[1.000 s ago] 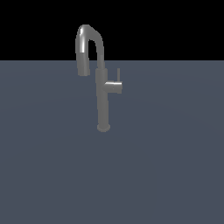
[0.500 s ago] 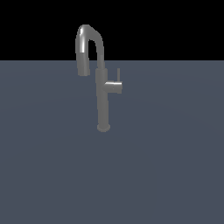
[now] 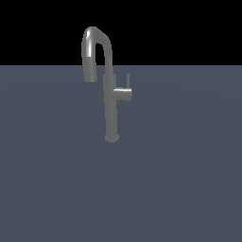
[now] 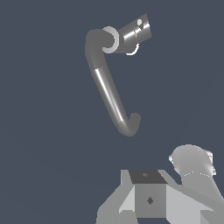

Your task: Turn on the faucet by rotating a designated handle.

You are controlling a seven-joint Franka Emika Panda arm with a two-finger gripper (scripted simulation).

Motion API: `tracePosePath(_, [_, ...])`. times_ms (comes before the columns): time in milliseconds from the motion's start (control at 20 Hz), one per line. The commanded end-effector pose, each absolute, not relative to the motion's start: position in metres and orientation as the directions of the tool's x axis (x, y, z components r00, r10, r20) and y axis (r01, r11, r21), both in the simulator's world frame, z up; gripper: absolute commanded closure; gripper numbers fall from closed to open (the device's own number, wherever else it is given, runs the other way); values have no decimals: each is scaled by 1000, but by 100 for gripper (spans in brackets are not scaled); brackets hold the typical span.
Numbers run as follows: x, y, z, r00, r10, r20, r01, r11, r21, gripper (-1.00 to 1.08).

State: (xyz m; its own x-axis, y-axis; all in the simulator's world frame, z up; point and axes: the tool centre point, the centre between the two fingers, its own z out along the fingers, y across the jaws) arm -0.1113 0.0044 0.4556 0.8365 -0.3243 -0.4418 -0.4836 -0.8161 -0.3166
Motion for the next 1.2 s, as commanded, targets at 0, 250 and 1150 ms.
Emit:
tracePosePath(0, [-96, 2, 449, 799, -342, -495, -538, -774, -334, 108])
tracePosePath(250, [-68, -3, 431, 711, -364, -602, -646, -676, -355, 108])
tracePosePath(1150, [14, -26, 344, 323, -267, -908, -935, -239, -263, 108])
